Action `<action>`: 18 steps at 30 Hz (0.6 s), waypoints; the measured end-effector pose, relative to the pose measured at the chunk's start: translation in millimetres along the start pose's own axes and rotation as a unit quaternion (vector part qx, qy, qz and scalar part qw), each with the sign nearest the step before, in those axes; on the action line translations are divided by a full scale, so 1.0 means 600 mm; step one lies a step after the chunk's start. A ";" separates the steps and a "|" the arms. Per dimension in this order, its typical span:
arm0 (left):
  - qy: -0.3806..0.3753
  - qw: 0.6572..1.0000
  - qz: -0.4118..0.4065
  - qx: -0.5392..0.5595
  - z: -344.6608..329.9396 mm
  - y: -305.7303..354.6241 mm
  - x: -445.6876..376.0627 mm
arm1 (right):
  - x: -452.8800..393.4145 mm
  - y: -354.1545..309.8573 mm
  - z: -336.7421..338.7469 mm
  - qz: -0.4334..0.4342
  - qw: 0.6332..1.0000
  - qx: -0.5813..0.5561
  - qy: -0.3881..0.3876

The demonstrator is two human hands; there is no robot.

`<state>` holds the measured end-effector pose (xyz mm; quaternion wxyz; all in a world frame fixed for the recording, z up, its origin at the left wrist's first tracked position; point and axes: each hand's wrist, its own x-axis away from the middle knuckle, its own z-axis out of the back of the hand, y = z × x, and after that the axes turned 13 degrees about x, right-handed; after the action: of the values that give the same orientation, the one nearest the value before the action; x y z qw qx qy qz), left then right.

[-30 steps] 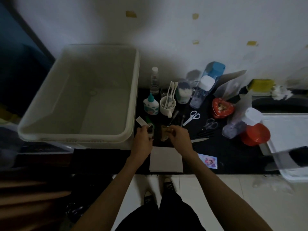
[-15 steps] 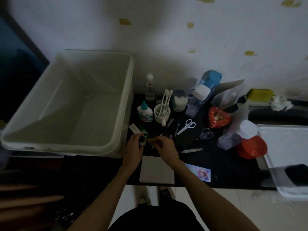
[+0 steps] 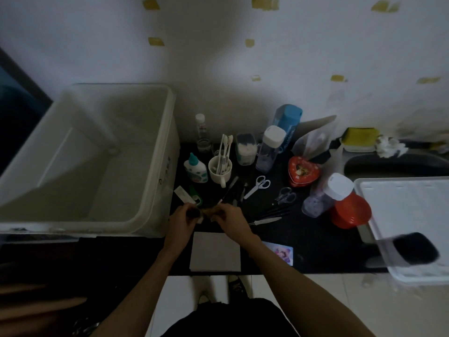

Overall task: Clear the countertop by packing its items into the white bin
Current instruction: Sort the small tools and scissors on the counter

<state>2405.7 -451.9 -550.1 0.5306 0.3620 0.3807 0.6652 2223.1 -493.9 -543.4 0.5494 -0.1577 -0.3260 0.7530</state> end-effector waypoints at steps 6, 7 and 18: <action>-0.009 1.000 -0.002 -0.028 0.011 0.017 0.003 | 0.000 -0.001 0.017 0.016 1.000 0.005 -0.010; -0.002 1.000 0.001 -0.028 0.012 0.024 0.006 | 0.001 -0.001 0.020 0.018 1.000 0.003 -0.013; 0.051 0.997 -0.045 -0.023 0.020 0.128 -0.025 | -0.003 0.048 0.114 -0.022 0.999 -0.013 0.044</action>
<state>2385.9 -476.6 -477.5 0.5479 0.2976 0.4084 0.6667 2162.0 -522.9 -512.1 0.5774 -0.1900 -0.3146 0.7290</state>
